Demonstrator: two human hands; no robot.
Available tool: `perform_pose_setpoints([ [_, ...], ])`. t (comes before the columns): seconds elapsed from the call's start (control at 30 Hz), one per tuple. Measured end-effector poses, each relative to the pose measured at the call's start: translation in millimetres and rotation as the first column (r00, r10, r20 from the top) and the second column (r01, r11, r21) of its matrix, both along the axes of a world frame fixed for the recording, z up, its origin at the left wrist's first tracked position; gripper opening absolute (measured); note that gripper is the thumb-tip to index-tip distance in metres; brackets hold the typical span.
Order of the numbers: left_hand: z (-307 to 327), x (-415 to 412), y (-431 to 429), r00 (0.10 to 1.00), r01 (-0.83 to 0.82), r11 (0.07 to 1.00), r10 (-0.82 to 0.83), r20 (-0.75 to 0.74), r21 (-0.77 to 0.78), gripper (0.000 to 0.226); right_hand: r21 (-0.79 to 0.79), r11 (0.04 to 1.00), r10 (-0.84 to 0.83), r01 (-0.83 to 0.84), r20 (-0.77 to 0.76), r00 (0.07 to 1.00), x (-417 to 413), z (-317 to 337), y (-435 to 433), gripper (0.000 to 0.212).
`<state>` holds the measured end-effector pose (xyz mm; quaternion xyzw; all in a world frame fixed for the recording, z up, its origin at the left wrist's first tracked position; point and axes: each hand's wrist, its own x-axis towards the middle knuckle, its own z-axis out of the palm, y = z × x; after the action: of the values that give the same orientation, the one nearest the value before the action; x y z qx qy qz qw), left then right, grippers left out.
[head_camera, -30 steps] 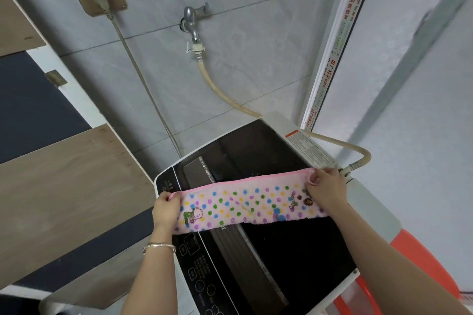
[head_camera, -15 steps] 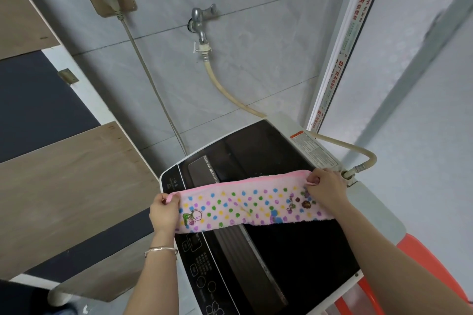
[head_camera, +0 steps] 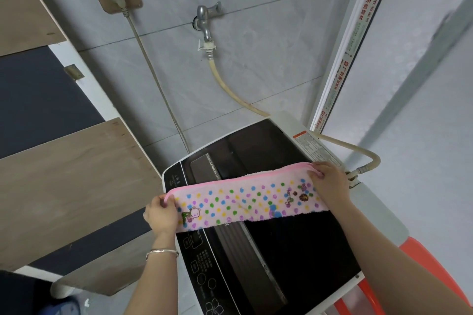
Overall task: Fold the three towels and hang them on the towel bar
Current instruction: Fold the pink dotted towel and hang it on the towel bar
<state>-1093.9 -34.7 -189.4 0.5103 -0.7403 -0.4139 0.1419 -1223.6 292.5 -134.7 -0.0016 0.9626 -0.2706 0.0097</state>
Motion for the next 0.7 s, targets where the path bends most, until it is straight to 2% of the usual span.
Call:
perform_pose_setpoints([
  [0.13, 9.9, 4.3, 2.1, 0.995, -0.066, 0.997, 0.070, -0.075, 0.046, 0.023, -0.133, 0.987, -0.100, 0.086, -0.104, 0.990, 2.0, 2.7, -4.1, 0.027],
  [0.23, 14.8, 4.6, 6.2, 0.993, -0.083, 0.988, 0.094, -0.075, 0.132, 0.027, -0.204, 0.972, -0.114, 0.114, 0.013, 0.993, -2.6, 2.4, -9.3, 0.027],
  [0.3, 14.6, 3.6, 6.2, 0.996, -0.072, 0.983, 0.079, -0.034, 0.170, 0.031, -0.163, 0.982, -0.074, 0.094, 0.126, 0.989, -7.3, -1.5, -11.2, 0.029],
  [0.37, 11.0, 2.9, 4.4, 0.998, -0.068, 0.976, 0.068, 0.011, 0.206, 0.033, -0.119, 0.989, -0.064, 0.086, 0.178, 0.982, -11.5, -6.8, -11.5, 0.031],
  [0.5, 10.7, 0.0, 0.6, 0.997, -0.071, 0.963, 0.068, 0.020, 0.260, 0.035, -0.114, 0.983, -0.119, 0.141, 0.185, 0.975, -18.0, -9.9, -13.0, 0.027],
  [0.7, 8.5, -5.7, -2.5, 0.997, -0.060, 0.975, 0.048, 0.060, 0.216, 0.035, -0.107, 0.978, -0.160, 0.180, 0.171, 0.972, -30.3, -8.5, -17.5, 0.028],
])
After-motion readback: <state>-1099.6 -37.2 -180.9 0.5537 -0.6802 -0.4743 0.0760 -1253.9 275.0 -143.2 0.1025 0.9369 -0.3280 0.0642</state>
